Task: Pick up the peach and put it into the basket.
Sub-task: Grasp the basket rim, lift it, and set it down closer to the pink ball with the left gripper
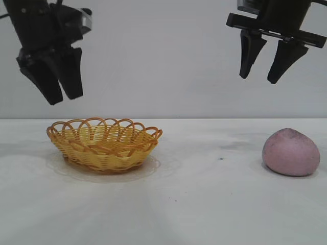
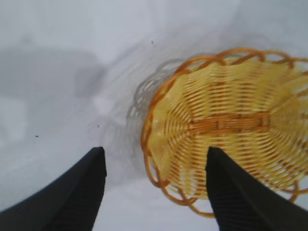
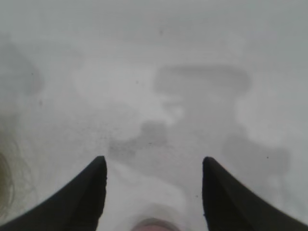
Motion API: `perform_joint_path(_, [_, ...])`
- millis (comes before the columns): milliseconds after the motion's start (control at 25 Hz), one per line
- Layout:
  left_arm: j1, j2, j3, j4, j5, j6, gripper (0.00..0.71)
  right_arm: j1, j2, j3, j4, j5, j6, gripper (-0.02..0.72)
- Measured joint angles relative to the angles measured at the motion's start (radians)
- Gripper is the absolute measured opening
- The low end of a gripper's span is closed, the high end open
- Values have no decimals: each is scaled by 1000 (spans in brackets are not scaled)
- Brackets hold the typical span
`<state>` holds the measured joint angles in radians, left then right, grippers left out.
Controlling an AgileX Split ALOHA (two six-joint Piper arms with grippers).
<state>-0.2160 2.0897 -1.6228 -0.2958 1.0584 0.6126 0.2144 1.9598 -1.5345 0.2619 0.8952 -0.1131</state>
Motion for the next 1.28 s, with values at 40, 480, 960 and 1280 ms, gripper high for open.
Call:
perform_joint_path(40, [-10,23,-23,17,21,0,458,0,0,0,-2,0,0,377])
perform_joint_path(480, [-40,145,-126,80,42,-32,412,0,0,0,-17,0,0,377])
perform_joint_path(960, [-40,167,-165,34,149,-175,0,-2,0,0,-27,0,0,377])
perform_joint_path(1280, [-19,39,-155,-158,153,-400,0,-4,0,0,-28,-9,0,377])
